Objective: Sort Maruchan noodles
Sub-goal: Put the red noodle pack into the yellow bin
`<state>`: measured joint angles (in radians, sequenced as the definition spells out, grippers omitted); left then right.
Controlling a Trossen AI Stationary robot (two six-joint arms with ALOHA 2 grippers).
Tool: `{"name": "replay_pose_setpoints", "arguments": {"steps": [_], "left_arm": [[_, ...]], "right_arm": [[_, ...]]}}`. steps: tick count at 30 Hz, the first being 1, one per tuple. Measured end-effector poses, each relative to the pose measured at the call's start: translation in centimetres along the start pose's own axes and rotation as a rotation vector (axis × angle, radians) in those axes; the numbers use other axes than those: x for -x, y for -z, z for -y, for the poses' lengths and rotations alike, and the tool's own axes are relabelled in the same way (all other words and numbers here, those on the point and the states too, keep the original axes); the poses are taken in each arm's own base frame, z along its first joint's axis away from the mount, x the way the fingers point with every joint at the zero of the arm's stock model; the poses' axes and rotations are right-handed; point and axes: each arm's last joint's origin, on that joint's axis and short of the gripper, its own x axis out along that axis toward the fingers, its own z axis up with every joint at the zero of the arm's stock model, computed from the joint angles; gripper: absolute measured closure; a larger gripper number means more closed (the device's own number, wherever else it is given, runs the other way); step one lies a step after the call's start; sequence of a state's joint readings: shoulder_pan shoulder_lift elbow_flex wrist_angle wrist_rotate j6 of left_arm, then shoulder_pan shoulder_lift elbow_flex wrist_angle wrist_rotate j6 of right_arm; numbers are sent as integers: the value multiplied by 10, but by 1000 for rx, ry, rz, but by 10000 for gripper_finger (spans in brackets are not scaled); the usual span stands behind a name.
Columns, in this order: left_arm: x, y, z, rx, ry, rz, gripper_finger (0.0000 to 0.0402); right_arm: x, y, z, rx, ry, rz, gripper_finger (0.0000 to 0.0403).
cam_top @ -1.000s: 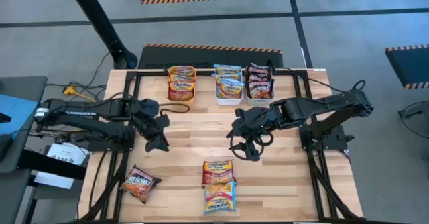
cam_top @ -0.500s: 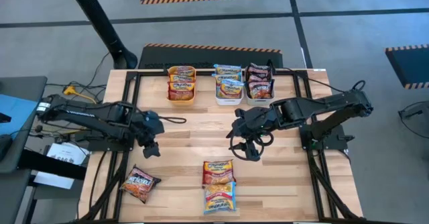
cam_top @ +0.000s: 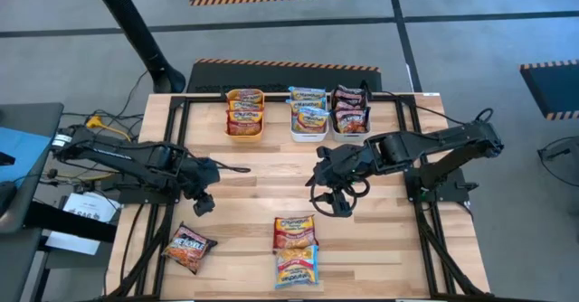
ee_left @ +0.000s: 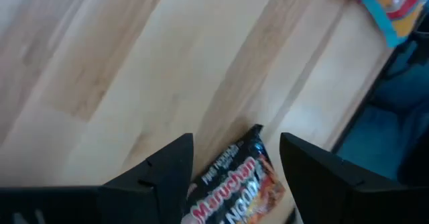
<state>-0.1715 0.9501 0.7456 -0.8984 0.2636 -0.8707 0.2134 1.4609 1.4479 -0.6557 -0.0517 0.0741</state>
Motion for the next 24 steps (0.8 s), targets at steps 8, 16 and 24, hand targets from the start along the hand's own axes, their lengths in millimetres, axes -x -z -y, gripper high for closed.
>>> {"name": "replay_pose_setpoints", "arguments": {"steps": [8, 16, 24], "left_arm": [[-15, -23, 15, -200, 11, 186, 191], [-45, -52, 35, -526, 26, 342, 191], [-81, -74, 43, -637, -13, 432, 191]], "right_arm": [[0, 7, 1, -8, 5, -69, 172], [0, 10, 1, -10, 9, -103, 172], [0, 10, 2, -10, 55, -99, 172]]}}
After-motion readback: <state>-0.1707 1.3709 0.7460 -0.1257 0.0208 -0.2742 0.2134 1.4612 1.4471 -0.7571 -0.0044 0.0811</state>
